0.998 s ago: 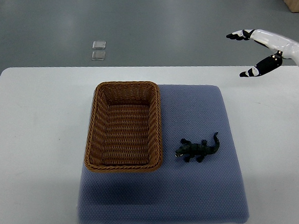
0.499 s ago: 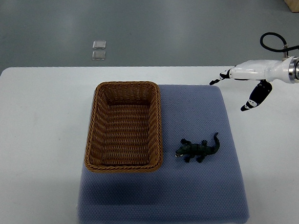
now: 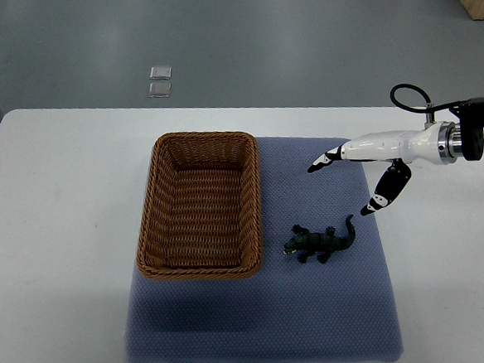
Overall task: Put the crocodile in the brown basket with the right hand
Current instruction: 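Swing the right hand over the cushion toward the green crocodile, then lower the right hand onto the crocodile and close fingers around it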
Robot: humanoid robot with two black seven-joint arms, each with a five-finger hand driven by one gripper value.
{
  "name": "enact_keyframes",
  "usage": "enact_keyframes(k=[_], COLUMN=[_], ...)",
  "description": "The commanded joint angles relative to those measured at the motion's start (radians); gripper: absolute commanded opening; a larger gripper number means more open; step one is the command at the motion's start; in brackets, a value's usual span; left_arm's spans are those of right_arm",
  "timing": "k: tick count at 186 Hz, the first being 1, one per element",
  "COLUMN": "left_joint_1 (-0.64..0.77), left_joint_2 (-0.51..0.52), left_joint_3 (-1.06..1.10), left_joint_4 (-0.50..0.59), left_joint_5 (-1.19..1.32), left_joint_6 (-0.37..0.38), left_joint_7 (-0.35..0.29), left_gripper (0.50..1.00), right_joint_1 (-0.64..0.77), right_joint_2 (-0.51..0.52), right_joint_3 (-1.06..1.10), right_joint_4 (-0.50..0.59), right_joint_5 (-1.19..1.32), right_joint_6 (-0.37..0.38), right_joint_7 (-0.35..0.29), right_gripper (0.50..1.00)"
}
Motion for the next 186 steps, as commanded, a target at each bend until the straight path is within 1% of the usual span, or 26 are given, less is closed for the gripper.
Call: enact_keyframes(k=[1,18,35,61,83,101,112,131,166,186], left_joint_1=[0.000,0.000,0.000,0.000,0.000,0.000,0.000,0.000,0.000,0.000], left_joint_2=[0.000,0.000,0.000,0.000,0.000,0.000,0.000,0.000,0.000,0.000], left_joint_3=[0.000,0.000,0.000,0.000,0.000,0.000,0.000,0.000,0.000,0.000], left_joint_4=[0.000,0.000,0.000,0.000,0.000,0.000,0.000,0.000,0.000,0.000], left_joint_5=[0.000,0.000,0.000,0.000,0.000,0.000,0.000,0.000,0.000,0.000], left_joint_6=[0.000,0.000,0.000,0.000,0.000,0.000,0.000,0.000,0.000,0.000], left_joint_7=[0.000,0.000,0.000,0.000,0.000,0.000,0.000,0.000,0.000,0.000], left_gripper=[1.000,1.000,1.000,1.000,1.000,1.000,1.000,1.000,1.000,1.000], right_joint_1=[-0.072,-0.126,-0.184,-0.245,-0.299,-0.351,-0.367,-0.377,-0.406,-0.431], right_joint_2=[0.007,0.013,0.028,0.030,0.028,0.028,0.031,0.036,0.062,0.070], right_joint_3=[0.043,0.081,0.118,0.135,0.161,0.192,0.193,0.195,0.195,0.195], right_joint_4=[-0.003,-0.006,-0.011,-0.011,-0.006,0.005,0.005,0.003,0.003,0.002], right_joint_5=[0.004,0.004,0.004,0.004,0.004,0.004,0.003,-0.001,-0.002,-0.022], right_joint_6=[-0.019,-0.036,-0.085,-0.120,-0.165,-0.166,-0.166,-0.174,-0.231,-0.277], right_joint_7=[-0.003,-0.005,-0.008,-0.012,0.000,0.014,0.026,0.026,0.023,0.019], right_gripper=[0.913,0.913,0.913,0.911,0.911,0.911,0.911,0.909,0.903,0.901])
